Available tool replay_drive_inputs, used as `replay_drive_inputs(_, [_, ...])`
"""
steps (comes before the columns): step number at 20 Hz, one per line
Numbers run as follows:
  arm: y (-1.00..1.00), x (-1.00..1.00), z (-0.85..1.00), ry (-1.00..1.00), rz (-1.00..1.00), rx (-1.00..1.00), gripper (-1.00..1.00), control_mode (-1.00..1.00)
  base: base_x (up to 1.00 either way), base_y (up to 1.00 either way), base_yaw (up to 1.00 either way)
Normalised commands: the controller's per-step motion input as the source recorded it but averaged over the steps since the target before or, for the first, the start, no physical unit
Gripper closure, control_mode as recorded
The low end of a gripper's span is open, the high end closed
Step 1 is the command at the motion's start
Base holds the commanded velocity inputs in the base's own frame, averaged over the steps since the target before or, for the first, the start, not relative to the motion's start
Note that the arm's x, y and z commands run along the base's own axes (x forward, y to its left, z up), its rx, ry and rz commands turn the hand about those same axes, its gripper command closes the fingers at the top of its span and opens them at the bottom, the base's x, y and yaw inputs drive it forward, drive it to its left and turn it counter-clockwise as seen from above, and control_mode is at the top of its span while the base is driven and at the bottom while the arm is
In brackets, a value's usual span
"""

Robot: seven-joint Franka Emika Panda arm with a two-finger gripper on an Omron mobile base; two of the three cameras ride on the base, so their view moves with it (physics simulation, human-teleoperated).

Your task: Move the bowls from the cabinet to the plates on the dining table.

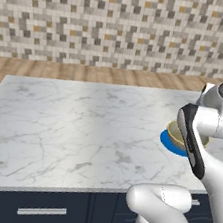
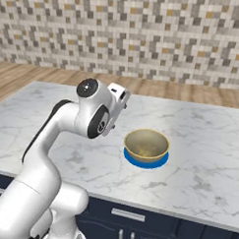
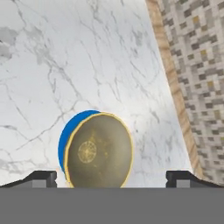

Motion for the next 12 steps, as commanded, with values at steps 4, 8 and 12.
replay_drive_inputs(4, [0.26,-0.24,0.51,-0.18,-0.02,0.0,-1.0,-1.0,0.0,0.0,0.0])
replay_drive_inputs(8, [0.26,-0.23,0.56,-0.19,-0.03,0.0,-1.0,-1.0,0.0,0.0,0.0])
replay_drive_inputs(12, [0.31,-0.17,0.52,-0.22,-0.02,0.0,-1.0,-1.0,0.0,0.0,0.0])
